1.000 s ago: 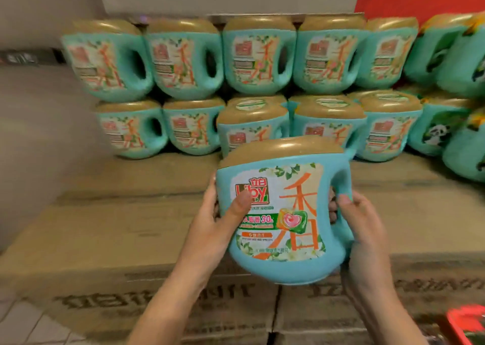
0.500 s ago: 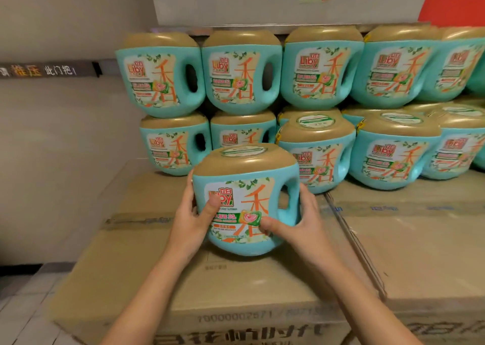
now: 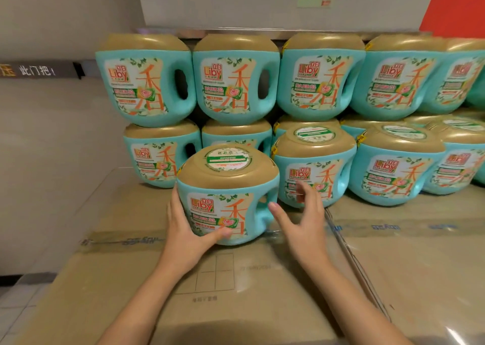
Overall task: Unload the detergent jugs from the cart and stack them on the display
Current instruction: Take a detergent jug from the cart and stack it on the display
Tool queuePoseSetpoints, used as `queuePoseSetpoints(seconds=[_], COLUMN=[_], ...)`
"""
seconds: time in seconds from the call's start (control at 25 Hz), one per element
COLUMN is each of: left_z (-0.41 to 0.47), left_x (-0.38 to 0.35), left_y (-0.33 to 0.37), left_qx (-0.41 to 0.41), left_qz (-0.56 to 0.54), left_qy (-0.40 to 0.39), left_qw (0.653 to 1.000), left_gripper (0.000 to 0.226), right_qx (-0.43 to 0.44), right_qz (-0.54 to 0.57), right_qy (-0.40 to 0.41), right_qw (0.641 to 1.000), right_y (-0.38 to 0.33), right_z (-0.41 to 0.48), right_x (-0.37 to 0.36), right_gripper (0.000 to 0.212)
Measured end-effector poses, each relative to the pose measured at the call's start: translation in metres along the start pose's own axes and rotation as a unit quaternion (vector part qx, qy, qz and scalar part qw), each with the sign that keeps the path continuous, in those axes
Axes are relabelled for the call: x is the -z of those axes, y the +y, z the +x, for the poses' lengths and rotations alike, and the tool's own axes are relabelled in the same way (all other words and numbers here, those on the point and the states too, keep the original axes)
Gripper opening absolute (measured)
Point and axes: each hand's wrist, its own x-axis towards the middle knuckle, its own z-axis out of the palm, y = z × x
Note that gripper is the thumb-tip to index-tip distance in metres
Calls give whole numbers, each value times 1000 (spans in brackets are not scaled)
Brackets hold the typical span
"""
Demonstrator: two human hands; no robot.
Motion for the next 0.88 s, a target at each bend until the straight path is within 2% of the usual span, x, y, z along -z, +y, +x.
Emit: queuePoseSetpoints(seconds=[0.08, 0.16, 0.24, 0.36, 0.56, 0.64, 0.72, 0.88], left_z=[9, 18, 23, 28, 45, 45, 44, 43], left_x=[4, 4, 1, -10, -26, -34, -38, -38], left_y=[0, 0, -2, -6, -8, -7, -6, -6], left_qx=[-8, -10, -8, 10, 32, 38, 45, 43], left_qz=[11, 16, 10, -18, -42, -18, 0, 7], left_qy=[14, 20, 29, 49, 74, 107, 132, 123], left_qw=[1000, 1000, 999, 999, 996, 993, 990, 991], left_gripper=[132, 126, 124, 128, 121, 118, 119, 123], right_qx=[0, -10, -20, -33, -74, -78, -74, -69], right_qz=[-23, -68, -107, -90, -102, -96, -111, -119], right_qy=[95, 130, 119, 83, 107, 120, 119, 110], right_qw=[995, 989, 987, 992, 986, 985, 984, 984], right_y=[9, 19, 27, 37, 47, 48, 48, 51], right_z=[16, 32, 44, 52, 51, 51, 50, 51], right_x=[14, 28, 36, 37, 35, 34, 34, 34], right_gripper=[77, 85, 97, 104, 84, 78, 78, 80])
